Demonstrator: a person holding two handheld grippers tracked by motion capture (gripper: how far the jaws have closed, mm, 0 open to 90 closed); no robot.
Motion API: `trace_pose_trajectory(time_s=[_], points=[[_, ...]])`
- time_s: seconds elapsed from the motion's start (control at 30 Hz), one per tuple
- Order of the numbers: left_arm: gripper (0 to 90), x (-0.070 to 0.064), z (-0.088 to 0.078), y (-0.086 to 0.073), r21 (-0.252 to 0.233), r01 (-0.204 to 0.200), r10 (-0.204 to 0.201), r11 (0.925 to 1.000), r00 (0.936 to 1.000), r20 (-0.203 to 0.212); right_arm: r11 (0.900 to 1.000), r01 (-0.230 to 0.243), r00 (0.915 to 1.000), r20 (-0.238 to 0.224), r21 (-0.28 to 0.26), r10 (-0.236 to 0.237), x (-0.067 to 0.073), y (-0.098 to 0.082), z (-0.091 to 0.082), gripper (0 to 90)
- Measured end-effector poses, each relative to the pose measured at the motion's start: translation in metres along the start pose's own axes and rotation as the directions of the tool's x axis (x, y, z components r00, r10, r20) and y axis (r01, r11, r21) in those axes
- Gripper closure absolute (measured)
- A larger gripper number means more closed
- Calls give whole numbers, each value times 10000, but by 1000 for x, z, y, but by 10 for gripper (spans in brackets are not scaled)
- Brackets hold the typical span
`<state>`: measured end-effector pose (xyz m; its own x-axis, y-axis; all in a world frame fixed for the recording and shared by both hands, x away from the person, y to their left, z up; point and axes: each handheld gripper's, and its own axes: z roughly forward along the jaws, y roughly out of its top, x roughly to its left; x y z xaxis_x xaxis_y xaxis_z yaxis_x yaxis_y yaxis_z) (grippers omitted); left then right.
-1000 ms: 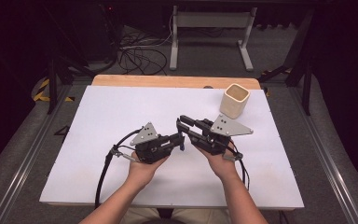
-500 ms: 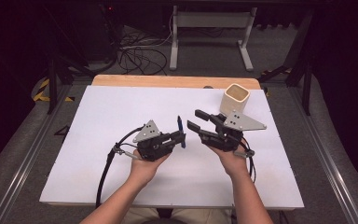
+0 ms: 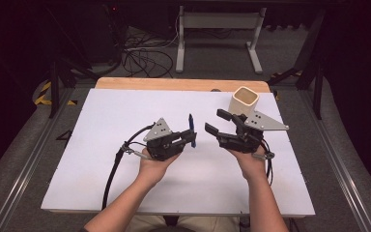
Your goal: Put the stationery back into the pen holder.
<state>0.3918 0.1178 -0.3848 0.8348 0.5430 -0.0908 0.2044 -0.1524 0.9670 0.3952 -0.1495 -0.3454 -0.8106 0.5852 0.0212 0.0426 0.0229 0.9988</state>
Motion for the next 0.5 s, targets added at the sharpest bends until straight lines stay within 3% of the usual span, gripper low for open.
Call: trace_pose_trajectory(time_s=[0.5], points=[[796,-3,19,26,-47,-496,497,9988,9988,23,9998,-190,9992,348,-43,192,-14,7,-19,185]])
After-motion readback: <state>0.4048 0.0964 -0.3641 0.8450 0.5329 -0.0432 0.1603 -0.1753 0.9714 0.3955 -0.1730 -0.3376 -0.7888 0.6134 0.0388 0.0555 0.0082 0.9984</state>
